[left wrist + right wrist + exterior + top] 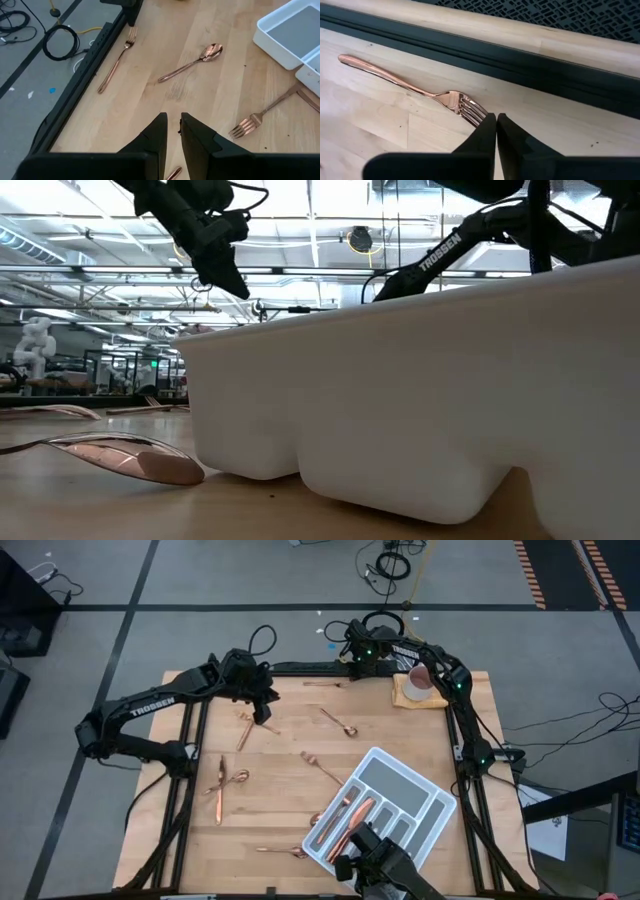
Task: Sort silverware
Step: Put the gold fork into the silverware tray
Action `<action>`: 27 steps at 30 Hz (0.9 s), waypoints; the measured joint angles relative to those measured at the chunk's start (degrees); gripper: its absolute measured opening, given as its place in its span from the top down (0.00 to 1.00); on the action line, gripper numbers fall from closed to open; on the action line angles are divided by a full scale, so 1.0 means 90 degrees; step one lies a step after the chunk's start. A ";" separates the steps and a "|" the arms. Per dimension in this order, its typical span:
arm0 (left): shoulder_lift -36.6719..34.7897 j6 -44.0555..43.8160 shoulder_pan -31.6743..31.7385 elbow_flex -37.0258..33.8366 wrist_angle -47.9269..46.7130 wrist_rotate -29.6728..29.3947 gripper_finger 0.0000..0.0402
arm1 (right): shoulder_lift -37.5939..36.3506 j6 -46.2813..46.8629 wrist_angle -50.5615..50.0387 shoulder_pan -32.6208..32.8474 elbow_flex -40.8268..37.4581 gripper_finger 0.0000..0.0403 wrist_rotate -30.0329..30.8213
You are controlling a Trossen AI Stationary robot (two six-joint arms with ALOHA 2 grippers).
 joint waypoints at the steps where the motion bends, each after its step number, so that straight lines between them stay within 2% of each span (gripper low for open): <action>1: 0.0004 0.0002 0.0000 0.0000 -0.0005 0.0000 0.85 | 0.0000 -0.0013 -0.0007 0.0000 0.0000 0.99 0.0000; 10: 0.0004 0.0002 0.0000 0.0000 0.0027 0.0000 0.85 | -0.0005 -0.0403 -0.0204 0.0069 0.0099 1.00 -0.0197; 19: 0.0002 -0.0046 0.0000 0.0000 0.0151 0.0000 0.85 | -0.0032 -0.0850 -0.0890 0.0316 0.1005 1.00 -0.0118; 21: 0.0002 -0.0048 0.0000 0.0000 0.0171 0.0000 0.85 | -0.0039 -0.0839 -0.1068 0.0339 0.1127 1.00 0.0083; 24: 0.0002 -0.0054 0.0000 0.0000 0.0168 0.0000 0.85 | -0.0039 -0.0699 -0.1536 0.0353 0.1124 0.96 0.0367; 27: 0.0002 -0.0054 0.0000 0.0000 0.0168 -0.0002 0.85 | -0.0039 -0.0643 -0.1688 0.0350 0.0994 0.86 0.0357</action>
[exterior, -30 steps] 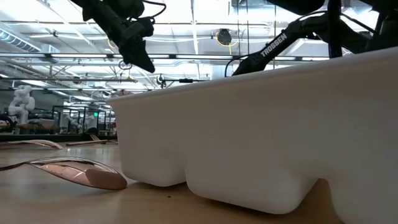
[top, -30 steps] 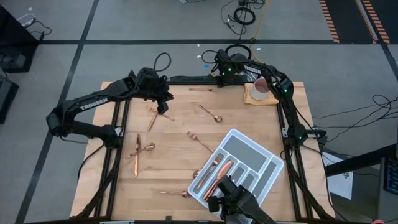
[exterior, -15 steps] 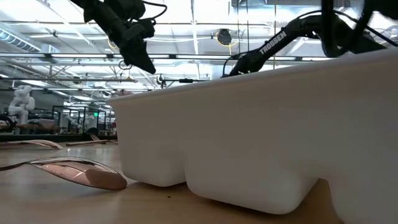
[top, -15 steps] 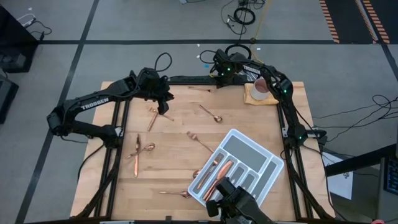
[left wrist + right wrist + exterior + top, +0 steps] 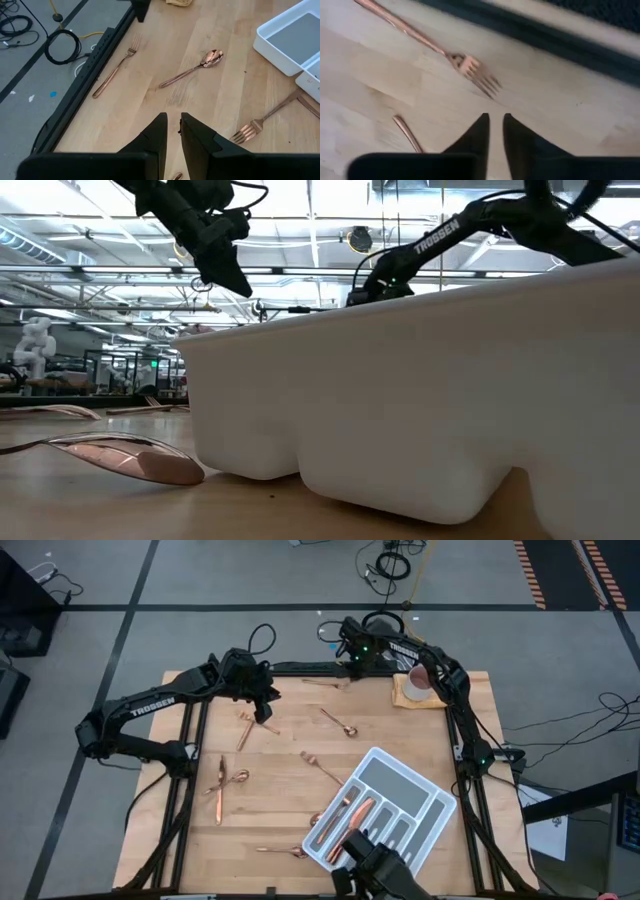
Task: Sort silverware
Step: Put the gold fork into the silverware tray
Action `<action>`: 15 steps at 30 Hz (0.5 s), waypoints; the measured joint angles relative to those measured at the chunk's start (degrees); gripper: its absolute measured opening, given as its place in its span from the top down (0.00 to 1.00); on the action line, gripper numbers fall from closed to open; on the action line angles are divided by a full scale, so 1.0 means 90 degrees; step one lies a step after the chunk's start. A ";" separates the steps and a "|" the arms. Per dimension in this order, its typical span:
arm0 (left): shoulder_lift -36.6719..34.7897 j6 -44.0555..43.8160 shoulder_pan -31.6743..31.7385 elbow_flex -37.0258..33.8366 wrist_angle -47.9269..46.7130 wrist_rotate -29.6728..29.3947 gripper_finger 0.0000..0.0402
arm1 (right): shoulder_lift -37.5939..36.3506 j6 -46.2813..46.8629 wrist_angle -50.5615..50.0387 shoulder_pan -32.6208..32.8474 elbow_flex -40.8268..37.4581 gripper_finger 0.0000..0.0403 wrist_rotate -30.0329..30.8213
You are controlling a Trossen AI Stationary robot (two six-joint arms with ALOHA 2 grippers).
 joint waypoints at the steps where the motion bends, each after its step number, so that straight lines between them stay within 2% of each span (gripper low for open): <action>1: 0.0000 0.0000 0.0000 0.0000 0.0000 0.0002 0.85 | 0.0000 0.0070 -0.0027 0.0004 -0.0029 0.82 0.0008; 8: 0.0000 0.0001 0.0001 0.0000 -0.0002 0.0001 0.85 | 0.0002 0.0770 0.0515 0.0058 -0.0189 0.52 0.0168; 11: 0.0000 0.0002 0.0002 0.0000 -0.0003 0.0000 0.85 | 0.0002 0.1054 0.0562 0.0087 -0.0414 0.47 0.0128; 15: -0.0002 0.0005 0.0002 0.0000 -0.0002 0.0002 0.85 | 0.0007 0.1097 0.0914 0.0200 -0.0716 0.45 0.0140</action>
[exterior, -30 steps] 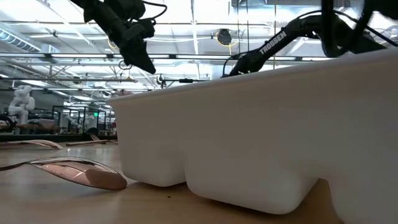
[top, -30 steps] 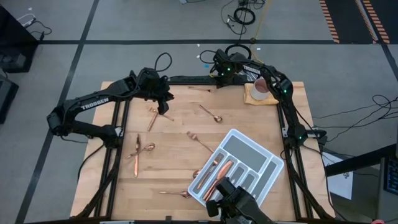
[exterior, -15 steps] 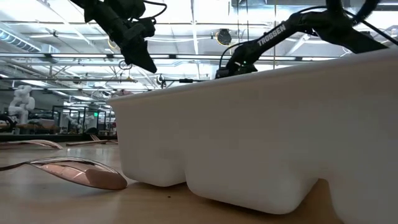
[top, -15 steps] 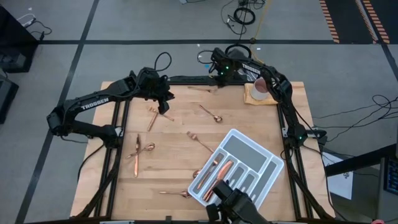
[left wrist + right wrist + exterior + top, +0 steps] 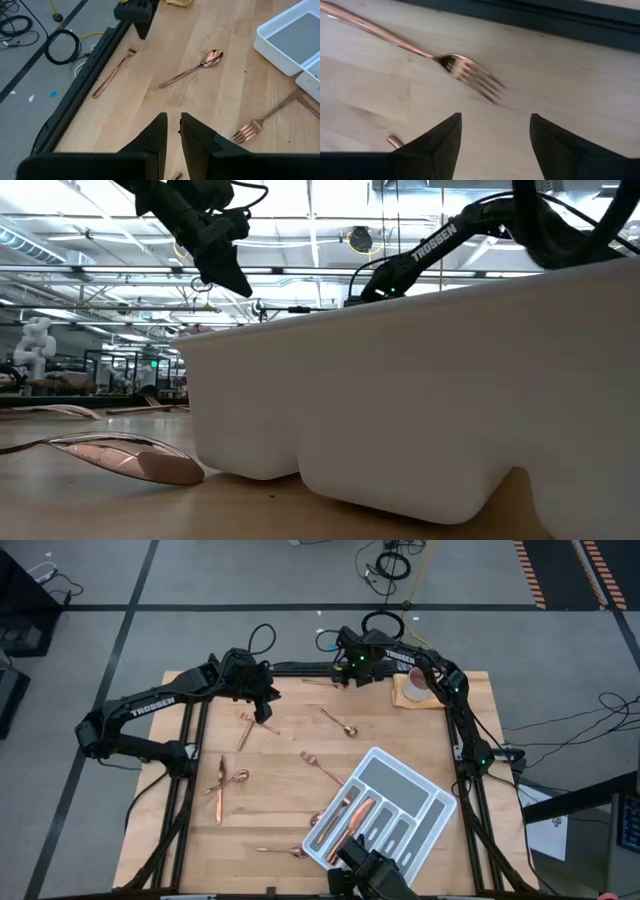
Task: Sort silverware
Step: Put the gold fork into the silverware tray
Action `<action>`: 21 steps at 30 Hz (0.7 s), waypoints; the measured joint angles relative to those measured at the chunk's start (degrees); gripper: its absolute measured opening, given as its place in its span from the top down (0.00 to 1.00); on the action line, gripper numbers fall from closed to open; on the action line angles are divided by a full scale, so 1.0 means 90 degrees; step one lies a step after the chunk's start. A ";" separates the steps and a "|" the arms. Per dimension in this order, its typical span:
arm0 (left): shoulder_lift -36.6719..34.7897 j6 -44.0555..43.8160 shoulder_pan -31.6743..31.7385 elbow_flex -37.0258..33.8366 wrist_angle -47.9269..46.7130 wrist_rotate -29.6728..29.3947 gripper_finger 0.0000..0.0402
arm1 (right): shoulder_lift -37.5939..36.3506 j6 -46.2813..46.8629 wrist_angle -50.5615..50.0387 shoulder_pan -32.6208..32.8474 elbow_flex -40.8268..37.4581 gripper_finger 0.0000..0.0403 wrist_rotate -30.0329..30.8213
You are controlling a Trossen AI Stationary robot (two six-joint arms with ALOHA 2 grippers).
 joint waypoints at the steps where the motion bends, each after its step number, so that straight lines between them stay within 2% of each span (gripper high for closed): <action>1: 0.0000 0.0000 0.0000 0.0000 0.0000 -0.0001 0.85 | 0.0000 0.0037 0.0128 0.0030 -0.0056 0.46 -0.0015; 11: 0.0000 0.0001 0.0000 0.0000 0.0000 -0.0002 0.85 | 0.0007 0.0457 0.0822 0.0004 -0.0176 0.49 -0.0160; 21: -0.0002 0.0005 0.0000 0.0000 0.0176 -0.0002 0.85 | 0.0280 0.0640 0.0897 0.0009 -0.0144 0.50 -0.0451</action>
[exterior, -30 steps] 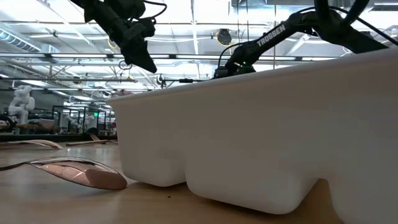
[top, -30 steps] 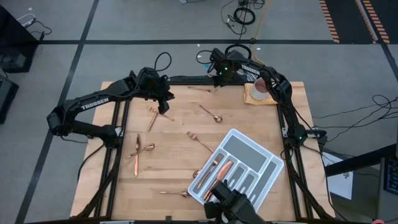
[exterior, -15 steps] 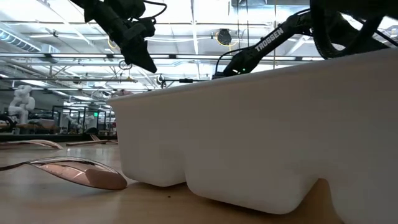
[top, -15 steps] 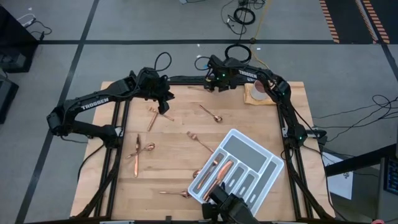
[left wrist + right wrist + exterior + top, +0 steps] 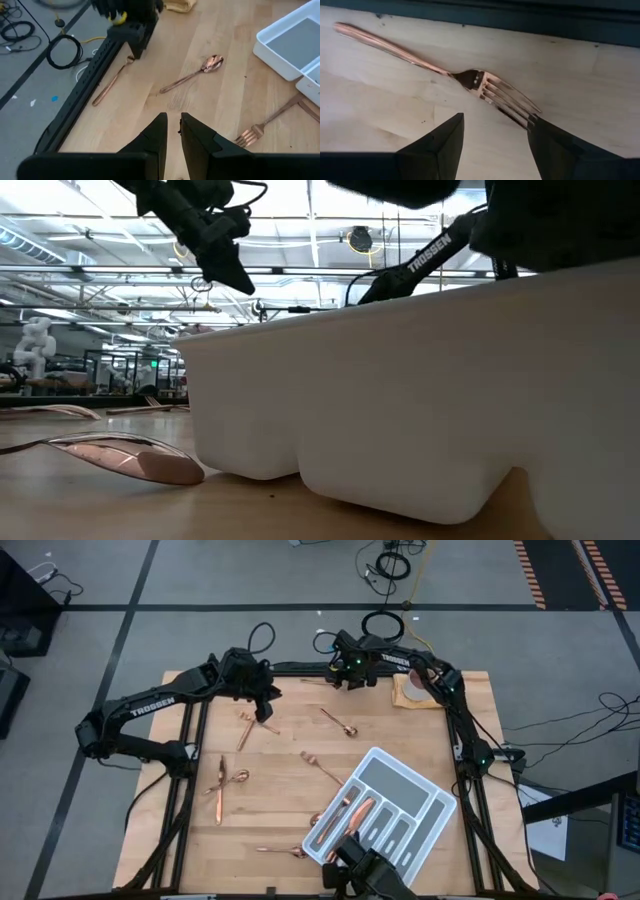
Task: Sort silverware
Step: Put the gold fork into the silverware tray
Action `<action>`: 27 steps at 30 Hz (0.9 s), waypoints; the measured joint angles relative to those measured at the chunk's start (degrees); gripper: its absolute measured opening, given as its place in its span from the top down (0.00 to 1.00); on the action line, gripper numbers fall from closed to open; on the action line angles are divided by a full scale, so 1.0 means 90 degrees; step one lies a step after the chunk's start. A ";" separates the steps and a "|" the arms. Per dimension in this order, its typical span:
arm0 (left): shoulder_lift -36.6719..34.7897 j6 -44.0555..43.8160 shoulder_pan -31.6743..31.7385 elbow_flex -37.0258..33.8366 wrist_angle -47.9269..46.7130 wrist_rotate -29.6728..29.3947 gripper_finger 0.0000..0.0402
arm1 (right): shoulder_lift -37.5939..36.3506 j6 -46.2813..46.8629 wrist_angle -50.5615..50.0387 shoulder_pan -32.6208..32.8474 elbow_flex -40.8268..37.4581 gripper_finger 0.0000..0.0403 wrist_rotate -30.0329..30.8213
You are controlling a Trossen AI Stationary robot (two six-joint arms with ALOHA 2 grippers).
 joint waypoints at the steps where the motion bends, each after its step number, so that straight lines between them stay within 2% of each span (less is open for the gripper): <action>1: 0.0000 0.0002 0.0004 0.0000 0.0031 0.0000 0.85 | 0.0003 0.0018 -0.0015 0.0000 0.0012 0.50 0.0034; 19: 0.0002 0.0063 -0.0002 0.0000 0.0170 0.0000 0.85 | -0.0004 0.0123 0.0034 -0.0176 0.0016 0.50 0.0124; 24: 0.0002 0.0063 -0.0002 0.0000 0.0166 0.0000 0.85 | -0.0004 0.0040 0.0084 -0.0175 0.0024 0.57 0.0095; 27: 0.0005 0.0063 -0.0002 0.0000 0.0166 0.0000 0.85 | -0.0003 0.0002 0.0610 -0.0167 0.0024 0.64 -0.0255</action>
